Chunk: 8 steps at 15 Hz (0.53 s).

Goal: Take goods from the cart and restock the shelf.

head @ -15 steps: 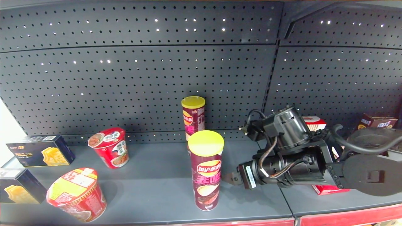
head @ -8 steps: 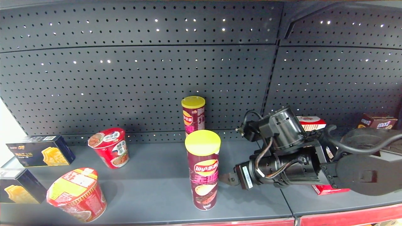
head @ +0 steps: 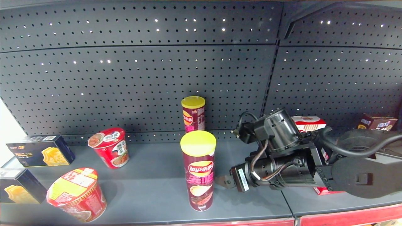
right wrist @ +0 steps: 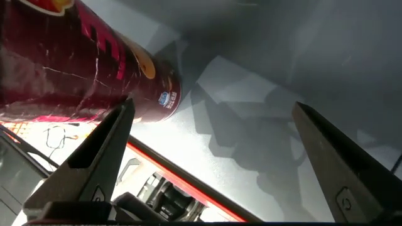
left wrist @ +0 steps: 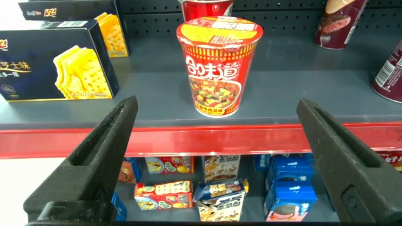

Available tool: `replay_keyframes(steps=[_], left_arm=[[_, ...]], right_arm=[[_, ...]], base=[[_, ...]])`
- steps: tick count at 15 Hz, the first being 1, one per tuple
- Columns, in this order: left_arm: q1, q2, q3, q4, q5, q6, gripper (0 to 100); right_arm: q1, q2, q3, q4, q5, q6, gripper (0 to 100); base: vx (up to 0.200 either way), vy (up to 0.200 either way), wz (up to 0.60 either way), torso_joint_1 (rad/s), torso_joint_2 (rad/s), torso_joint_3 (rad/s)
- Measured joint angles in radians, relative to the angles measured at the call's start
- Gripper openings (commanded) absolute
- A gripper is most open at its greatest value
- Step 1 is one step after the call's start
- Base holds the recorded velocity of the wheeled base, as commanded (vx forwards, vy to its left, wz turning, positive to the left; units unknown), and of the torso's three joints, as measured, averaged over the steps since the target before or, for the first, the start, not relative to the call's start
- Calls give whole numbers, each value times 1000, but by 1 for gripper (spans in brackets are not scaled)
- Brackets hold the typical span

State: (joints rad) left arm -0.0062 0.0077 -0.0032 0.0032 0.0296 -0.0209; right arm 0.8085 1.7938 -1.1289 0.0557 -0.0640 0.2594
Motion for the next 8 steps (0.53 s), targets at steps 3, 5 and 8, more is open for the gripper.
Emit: replay_keyframes(steps=[3, 5, 8], left_arm=[[0, 0, 0, 0, 0, 0, 100], [0, 0, 0, 0, 0, 0, 100], [0, 0, 0, 0, 0, 0, 100]], right_arm=[[0, 3, 9, -1, 0, 0, 100], [1, 2, 15, 0, -3, -1, 100], [0, 1, 19, 0, -7, -2, 100]], base=[[0, 0, 0, 0, 0, 0], [0, 0, 0, 0, 0, 0], [0, 0, 0, 0, 0, 0]])
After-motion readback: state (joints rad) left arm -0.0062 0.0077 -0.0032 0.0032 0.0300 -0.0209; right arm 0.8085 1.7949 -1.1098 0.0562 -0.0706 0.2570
